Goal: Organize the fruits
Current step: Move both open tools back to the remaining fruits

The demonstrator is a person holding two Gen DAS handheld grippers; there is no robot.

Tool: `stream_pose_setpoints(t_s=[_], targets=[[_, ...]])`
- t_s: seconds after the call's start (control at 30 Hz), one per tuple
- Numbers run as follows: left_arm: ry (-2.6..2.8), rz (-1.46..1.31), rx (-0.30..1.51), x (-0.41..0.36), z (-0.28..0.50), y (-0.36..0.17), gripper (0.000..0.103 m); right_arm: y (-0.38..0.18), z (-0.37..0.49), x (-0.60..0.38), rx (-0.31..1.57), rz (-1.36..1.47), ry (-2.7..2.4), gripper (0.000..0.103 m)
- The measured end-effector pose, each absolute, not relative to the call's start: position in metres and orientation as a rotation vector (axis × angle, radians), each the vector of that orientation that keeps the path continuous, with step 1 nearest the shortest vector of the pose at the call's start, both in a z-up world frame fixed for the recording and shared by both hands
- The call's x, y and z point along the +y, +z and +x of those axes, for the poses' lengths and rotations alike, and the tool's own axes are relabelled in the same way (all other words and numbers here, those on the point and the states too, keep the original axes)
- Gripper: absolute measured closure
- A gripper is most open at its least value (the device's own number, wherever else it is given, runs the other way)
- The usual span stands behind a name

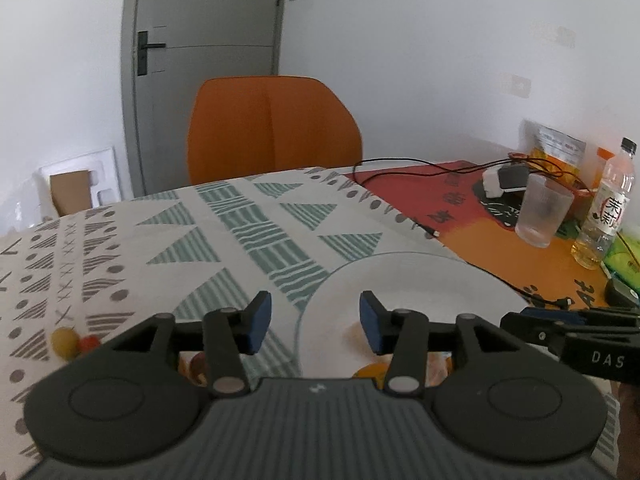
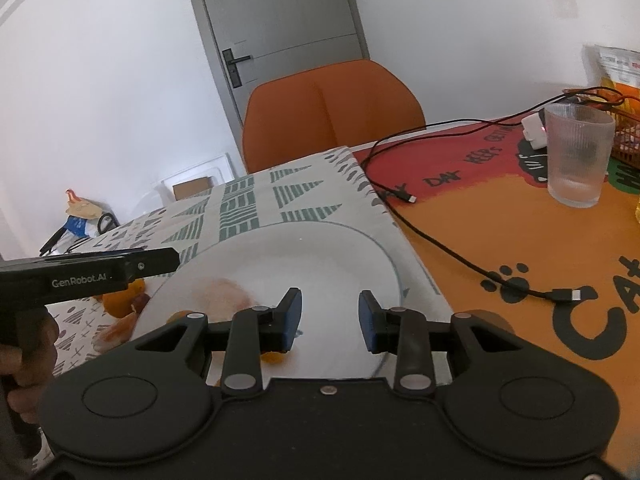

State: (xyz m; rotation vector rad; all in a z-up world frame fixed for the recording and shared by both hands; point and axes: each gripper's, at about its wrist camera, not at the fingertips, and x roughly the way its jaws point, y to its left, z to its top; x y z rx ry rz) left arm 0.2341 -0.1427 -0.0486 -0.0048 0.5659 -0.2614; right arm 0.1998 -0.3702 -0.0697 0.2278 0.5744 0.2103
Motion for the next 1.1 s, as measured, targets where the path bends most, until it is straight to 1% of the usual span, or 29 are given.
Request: stream_pose_setpoints(t_s=[0.1, 0.17, 0.33, 0.4, 0.47, 0.5, 0.57, 0.63, 0.7, 0.77, 0.87, 0.93, 1.03, 1.1], targets=[[-0.248, -0.013, 0.560, -0.135, 0.229, -0.045, 0.048, -0.068, 0.199, -0.366, 0.572, 0.224, 0.219, 0.069], [-0.236, -0.016, 0.555, -0.130, 0.225, -0.043, 0.045, -0.067, 0.198, -0.363, 0.568, 0.221, 0.224, 0.065], [-0.197, -0.026, 0.538, -0.113, 0.214, -0.036, 0.038, -0.064, 0.197, -0.354, 0.566, 0.215, 0.244, 0.061], [-0.178, -0.032, 0.529, -0.105, 0.209, -0.033, 0.028, -0.062, 0.195, -0.349, 0.563, 0.211, 0.253, 0.056], [-0.152, -0.033, 0.514, -0.096, 0.203, -0.030, 0.024, -0.060, 0.194, -0.343, 0.557, 0.210, 0.264, 0.048], [-0.140, -0.033, 0.509, -0.092, 0.201, -0.029, 0.023, -0.059, 0.193, -0.341, 0.554, 0.210, 0.271, 0.046], [-0.117, -0.036, 0.506, -0.083, 0.197, -0.027, 0.021, -0.057, 0.192, -0.335, 0.549, 0.211, 0.282, 0.037], [-0.092, -0.047, 0.510, -0.074, 0.193, -0.026, 0.020, -0.056, 0.191, -0.330, 0.544, 0.215, 0.291, 0.031], [-0.075, -0.060, 0.508, -0.065, 0.189, -0.026, 0.019, -0.054, 0.192, -0.325, 0.543, 0.213, 0.302, 0.029], [-0.055, -0.068, 0.508, -0.056, 0.186, -0.027, 0.018, -0.053, 0.191, -0.320, 0.540, 0.216, 0.311, 0.021], [-0.032, -0.075, 0.506, -0.045, 0.182, -0.026, 0.018, -0.050, 0.189, -0.313, 0.533, 0.219, 0.327, 0.013], [-0.019, -0.080, 0.507, -0.038, 0.179, -0.027, 0.017, -0.047, 0.189, -0.307, 0.529, 0.217, 0.339, 0.011], [-0.001, -0.085, 0.509, -0.029, 0.175, -0.027, 0.012, -0.044, 0.191, -0.299, 0.522, 0.209, 0.359, 0.007], [0.006, -0.091, 0.507, -0.024, 0.174, -0.027, 0.010, -0.043, 0.192, -0.293, 0.526, 0.198, 0.373, 0.007]])
